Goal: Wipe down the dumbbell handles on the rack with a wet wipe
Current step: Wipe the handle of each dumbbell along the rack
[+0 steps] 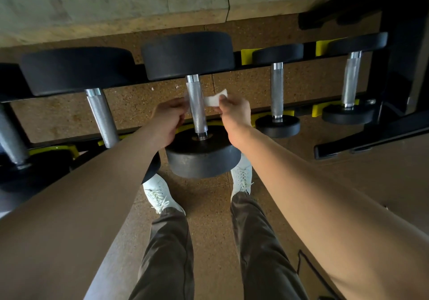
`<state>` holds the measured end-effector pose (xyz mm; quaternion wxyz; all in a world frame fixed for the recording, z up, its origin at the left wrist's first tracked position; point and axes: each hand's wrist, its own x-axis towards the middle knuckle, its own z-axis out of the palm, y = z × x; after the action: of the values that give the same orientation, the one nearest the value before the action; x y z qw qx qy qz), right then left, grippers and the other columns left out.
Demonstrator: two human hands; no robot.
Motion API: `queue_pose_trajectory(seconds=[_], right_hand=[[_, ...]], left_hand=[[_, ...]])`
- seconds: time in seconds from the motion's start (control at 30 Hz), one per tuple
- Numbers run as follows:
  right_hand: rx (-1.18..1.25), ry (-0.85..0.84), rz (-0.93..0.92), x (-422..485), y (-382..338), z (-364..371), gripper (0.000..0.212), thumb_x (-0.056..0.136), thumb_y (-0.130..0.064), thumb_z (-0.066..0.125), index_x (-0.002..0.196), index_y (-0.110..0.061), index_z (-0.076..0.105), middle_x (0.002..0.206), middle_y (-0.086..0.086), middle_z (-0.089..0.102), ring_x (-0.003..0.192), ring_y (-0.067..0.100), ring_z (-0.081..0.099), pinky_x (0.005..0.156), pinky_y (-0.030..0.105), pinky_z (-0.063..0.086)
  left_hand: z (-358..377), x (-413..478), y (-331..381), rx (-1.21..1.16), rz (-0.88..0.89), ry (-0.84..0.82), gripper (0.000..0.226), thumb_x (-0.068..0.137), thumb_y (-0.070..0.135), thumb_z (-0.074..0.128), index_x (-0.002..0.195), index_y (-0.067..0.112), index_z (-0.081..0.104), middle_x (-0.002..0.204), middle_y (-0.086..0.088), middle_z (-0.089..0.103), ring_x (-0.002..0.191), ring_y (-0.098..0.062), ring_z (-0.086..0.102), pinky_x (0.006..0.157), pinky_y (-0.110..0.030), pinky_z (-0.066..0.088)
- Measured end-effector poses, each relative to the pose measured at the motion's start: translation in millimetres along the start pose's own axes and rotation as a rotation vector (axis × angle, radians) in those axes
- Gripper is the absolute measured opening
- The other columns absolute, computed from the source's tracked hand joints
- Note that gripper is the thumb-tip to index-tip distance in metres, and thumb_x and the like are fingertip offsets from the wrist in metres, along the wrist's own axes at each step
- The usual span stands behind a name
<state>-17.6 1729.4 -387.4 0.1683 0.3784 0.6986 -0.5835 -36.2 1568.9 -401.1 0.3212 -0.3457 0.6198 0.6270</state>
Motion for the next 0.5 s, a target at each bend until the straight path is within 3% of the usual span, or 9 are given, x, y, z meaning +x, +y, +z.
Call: queue_pose_trajectory(seconds=[0.07,0.1,0.2,0.27,0.37,0.43,0.5], right_hand=[[-0.111,0.002,-0.038,-1,9,1,0.024,0.100,-0.019,0.057,0.090,0.000,0.066,0.091,0.012,0.071,0.086,0.024,0.068,0.076,0.036,0.055],[-0.172,-0.041,-0.046,0,8,1,0.023,0.099,-0.019,0.060,0.090,0.000,0.069,0.095,0.013,0.072,0.085,0.021,0.067,0.072,0.030,0.052],[-0.340,-0.197,-0.030,6,0,0,0.016,0.094,-0.018,0.067,0.106,-0.010,0.074,0.108,-0.003,0.072,0.092,0.010,0.066,0.075,0.017,0.050],[-0.445,-0.244,-0.020,10,0,-8,0.017,0.091,-0.019,0.070,0.106,-0.011,0.073,0.096,-0.002,0.070,0.084,0.010,0.065,0.074,0.022,0.053],[-0.595,-0.245,-0.022,12,7,-27,0.014,0.087,-0.014,0.069,0.083,-0.001,0.072,0.076,0.004,0.068,0.071,0.016,0.063,0.066,0.025,0.054],[-0.667,-0.230,-0.023,11,12,-37,0.017,0.080,-0.011,0.067,0.083,0.006,0.071,0.073,0.007,0.067,0.066,0.017,0.060,0.062,0.028,0.052],[-0.735,-0.272,-0.055,8,15,-39,0.015,0.081,-0.014,0.070,0.087,-0.002,0.076,0.080,0.008,0.072,0.068,0.015,0.064,0.065,0.028,0.055]], left_hand=[[-7,2,-1,0.087,0.014,0.032,0.014,0.094,0.008,0.065,0.103,0.017,0.072,0.083,-0.001,0.066,0.068,-0.011,0.052,0.071,-0.026,0.048],[-14,-1,-3,0.128,0.009,0.021,0.012,0.094,0.009,0.066,0.102,0.016,0.072,0.084,-0.002,0.066,0.070,-0.013,0.053,0.073,-0.028,0.049],[-37,-13,-11,0.304,-0.015,-0.056,0.018,0.093,0.010,0.068,0.110,0.012,0.070,0.090,-0.004,0.068,0.077,-0.014,0.058,0.074,-0.026,0.050],[-41,-17,-14,0.394,0.016,-0.063,0.021,0.093,0.012,0.069,0.113,0.011,0.071,0.091,-0.003,0.069,0.077,-0.013,0.059,0.075,-0.027,0.050],[-30,-17,-15,0.558,0.083,-0.060,0.014,0.091,0.019,0.073,0.105,0.020,0.074,0.103,0.000,0.072,0.094,-0.017,0.066,0.092,-0.035,0.052],[-20,-20,-17,0.665,0.085,-0.077,0.021,0.091,0.020,0.073,0.112,0.017,0.075,0.109,0.001,0.071,0.102,-0.018,0.065,0.095,-0.032,0.049],[-17,-26,-15,0.754,0.083,-0.103,0.023,0.091,0.019,0.073,0.114,0.015,0.075,0.106,0.001,0.068,0.103,-0.019,0.063,0.091,-0.029,0.046]])
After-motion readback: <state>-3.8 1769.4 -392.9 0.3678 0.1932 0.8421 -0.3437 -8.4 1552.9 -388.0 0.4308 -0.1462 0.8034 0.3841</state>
